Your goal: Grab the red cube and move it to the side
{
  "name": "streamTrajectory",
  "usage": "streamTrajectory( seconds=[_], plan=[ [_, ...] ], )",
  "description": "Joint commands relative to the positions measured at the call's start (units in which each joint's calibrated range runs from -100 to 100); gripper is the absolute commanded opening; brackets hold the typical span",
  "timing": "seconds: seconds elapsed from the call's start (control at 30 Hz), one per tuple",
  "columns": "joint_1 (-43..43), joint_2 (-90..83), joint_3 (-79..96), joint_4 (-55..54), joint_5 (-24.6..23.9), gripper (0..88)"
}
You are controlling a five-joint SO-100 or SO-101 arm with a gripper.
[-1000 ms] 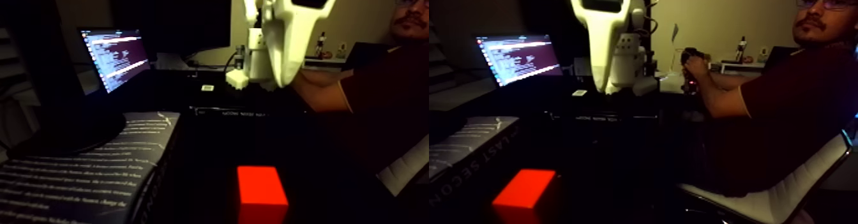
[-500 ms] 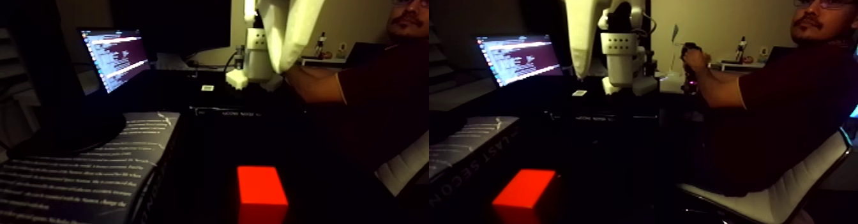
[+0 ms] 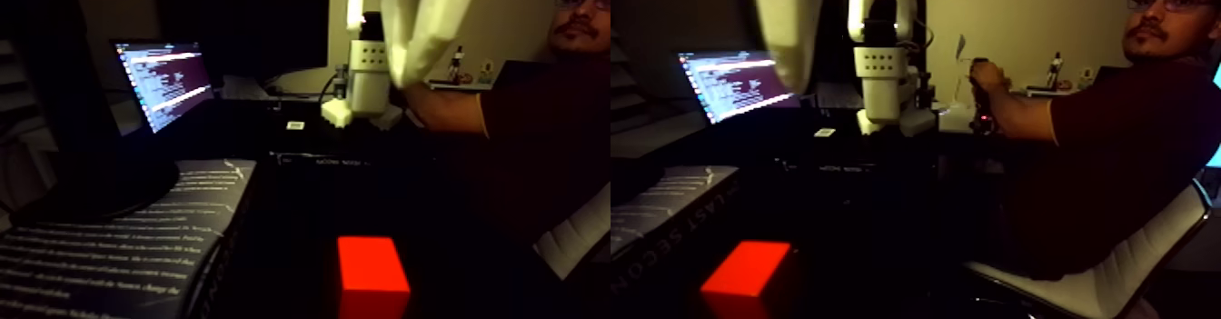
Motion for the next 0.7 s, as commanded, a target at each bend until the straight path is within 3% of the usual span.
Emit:
streamTrajectory(
  seconds=[0.0, 0.2, 0.37, 0.67],
  plan=[
    [1.44, 3.85, -4.95, -0.50, -0.17, 1.2],
    [3.35, 9.56, -8.67, -0.50, -0.17, 1.5],
    [3.85, 13.68, -10.03, -1.34, 0.05, 10.0],
    [3.02, 18.64, -9.58, -2.69, 0.32, 15.0]
  ],
)
